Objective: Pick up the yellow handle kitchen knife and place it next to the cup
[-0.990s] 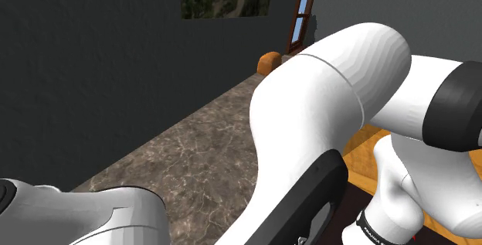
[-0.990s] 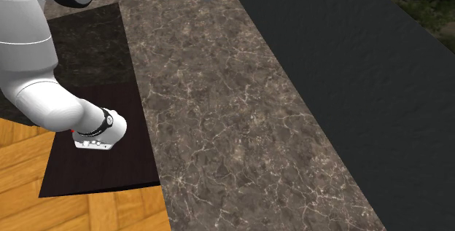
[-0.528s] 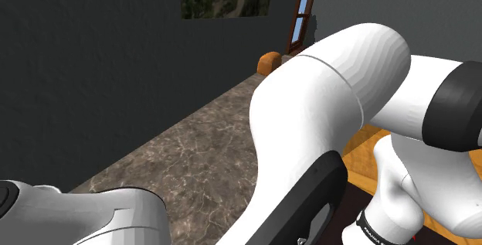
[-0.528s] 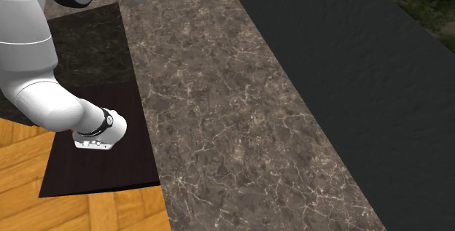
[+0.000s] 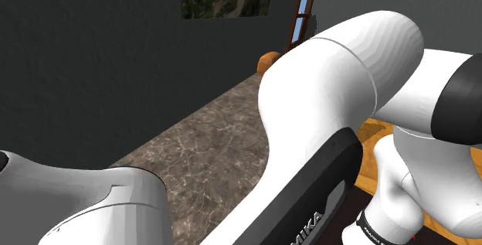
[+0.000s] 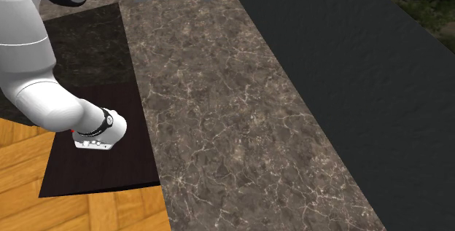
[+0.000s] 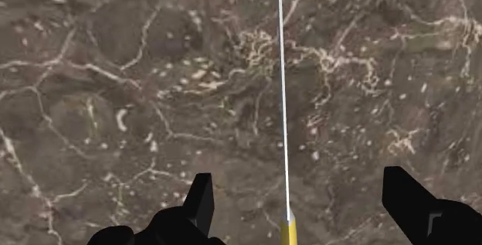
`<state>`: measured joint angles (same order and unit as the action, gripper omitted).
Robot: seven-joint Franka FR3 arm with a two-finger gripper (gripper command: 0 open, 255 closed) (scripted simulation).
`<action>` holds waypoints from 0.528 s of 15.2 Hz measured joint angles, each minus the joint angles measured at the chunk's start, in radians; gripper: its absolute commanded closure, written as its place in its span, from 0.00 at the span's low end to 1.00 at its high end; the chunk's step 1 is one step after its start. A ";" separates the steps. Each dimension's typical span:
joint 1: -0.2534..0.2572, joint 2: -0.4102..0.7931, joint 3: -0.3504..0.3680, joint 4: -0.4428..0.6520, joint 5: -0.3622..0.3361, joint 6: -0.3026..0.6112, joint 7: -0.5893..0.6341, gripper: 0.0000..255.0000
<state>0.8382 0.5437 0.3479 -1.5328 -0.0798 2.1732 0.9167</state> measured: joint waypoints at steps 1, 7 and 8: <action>-0.006 -0.019 0.003 0.001 0.006 -0.019 -0.004 0.00; -0.008 -0.030 0.005 0.010 0.010 -0.040 -0.005 0.00; -0.008 -0.030 0.005 0.010 0.010 -0.040 -0.005 0.00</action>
